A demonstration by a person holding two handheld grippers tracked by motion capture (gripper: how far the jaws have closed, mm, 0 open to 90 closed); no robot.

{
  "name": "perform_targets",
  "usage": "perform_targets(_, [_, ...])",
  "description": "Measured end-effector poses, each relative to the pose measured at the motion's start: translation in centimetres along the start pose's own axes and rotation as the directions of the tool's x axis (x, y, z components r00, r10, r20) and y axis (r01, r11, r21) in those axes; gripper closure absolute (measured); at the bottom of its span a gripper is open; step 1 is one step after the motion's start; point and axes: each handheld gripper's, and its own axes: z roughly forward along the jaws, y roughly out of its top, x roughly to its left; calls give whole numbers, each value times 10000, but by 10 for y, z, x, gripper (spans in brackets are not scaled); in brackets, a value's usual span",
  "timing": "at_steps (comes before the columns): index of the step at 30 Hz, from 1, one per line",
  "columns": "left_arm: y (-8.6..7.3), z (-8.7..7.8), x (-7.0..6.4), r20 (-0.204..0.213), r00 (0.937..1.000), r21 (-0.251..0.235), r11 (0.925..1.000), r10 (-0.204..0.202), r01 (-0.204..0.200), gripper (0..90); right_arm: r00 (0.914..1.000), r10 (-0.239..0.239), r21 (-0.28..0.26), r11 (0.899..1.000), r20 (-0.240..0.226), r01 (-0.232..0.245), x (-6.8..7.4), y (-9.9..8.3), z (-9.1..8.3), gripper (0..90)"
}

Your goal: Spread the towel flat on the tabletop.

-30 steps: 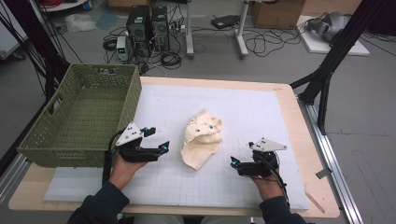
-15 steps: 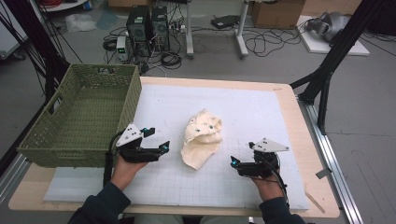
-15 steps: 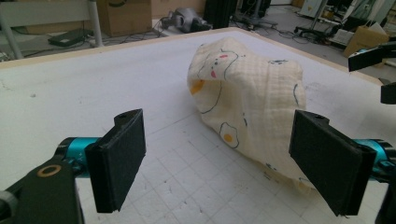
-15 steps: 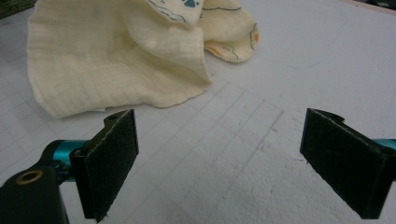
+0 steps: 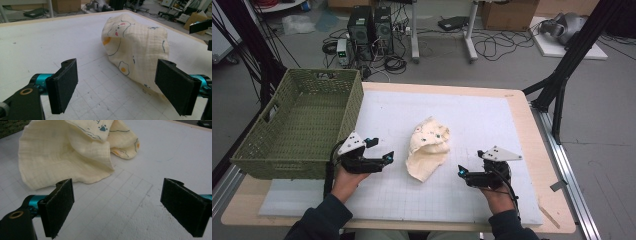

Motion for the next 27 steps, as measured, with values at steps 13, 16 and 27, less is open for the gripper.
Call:
perform_targets(13, [2,1,0,74,10000,-110,9999,-12,13,203,9955,-169,187,9997,-931,187,13,16,22,200])
perform_targets(16, [1,4,-1,177,9998,-27,10000,0,1,203,9940,-112,43,9999,-1090,117,16,27,32,241])
perform_targets(27, [-2,8,-4,349,9994,196,9998,71,-78,210,9898,-745,475,9956,-1215,808,35,70,83,476])
